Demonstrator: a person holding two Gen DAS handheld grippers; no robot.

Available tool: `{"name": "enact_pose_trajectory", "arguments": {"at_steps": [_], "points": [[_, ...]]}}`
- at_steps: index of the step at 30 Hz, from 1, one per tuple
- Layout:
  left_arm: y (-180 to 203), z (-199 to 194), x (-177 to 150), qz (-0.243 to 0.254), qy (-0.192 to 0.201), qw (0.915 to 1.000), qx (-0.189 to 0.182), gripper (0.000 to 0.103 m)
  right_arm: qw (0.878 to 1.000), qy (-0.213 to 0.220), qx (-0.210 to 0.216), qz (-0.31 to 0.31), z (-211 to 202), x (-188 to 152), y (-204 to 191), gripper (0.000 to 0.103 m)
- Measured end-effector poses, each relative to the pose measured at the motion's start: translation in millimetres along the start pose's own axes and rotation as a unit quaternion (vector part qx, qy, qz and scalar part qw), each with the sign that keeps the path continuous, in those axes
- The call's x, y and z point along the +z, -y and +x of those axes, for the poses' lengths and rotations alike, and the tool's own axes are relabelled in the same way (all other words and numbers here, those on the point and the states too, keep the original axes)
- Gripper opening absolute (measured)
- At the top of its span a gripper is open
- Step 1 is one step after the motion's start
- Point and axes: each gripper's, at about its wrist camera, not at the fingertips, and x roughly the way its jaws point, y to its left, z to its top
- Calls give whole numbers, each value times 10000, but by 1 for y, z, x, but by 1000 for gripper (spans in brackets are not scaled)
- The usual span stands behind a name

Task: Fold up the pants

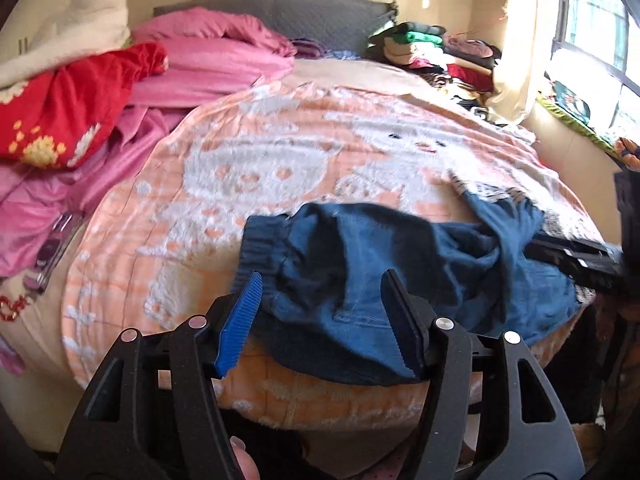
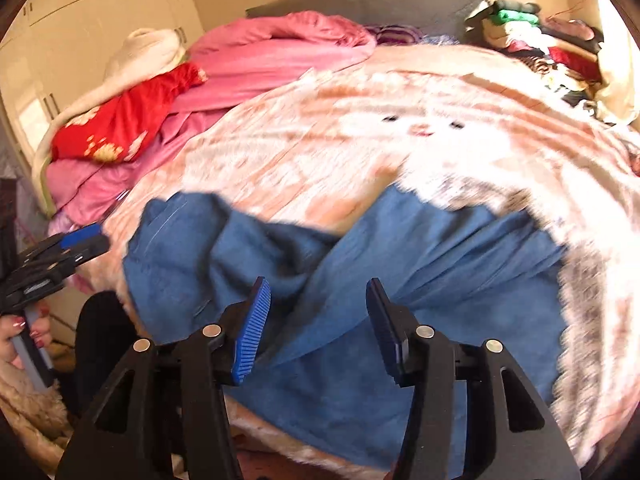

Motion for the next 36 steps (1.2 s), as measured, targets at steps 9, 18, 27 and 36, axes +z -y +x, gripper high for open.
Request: {"name": "enact_pose_trajectory", "arguments": {"at_steps": [9,18,27,36], "points": [[87,36,-7,602,-570,9868,-1394,54,9987,-213,-456,-4,31,61,36,62],[145,90,-21,1128,-1120,9678,-1950,52,9926,-869,-838,-147,106,104,44,73],[151,120,-15,962,-1249,9659,-2053,33,9789,-1443,-1446,-97,175,114,77,57],[141,134,-10,703,-1305,9651,-2159,23,9942,-762,-738,154,135,113,87,10]]}}
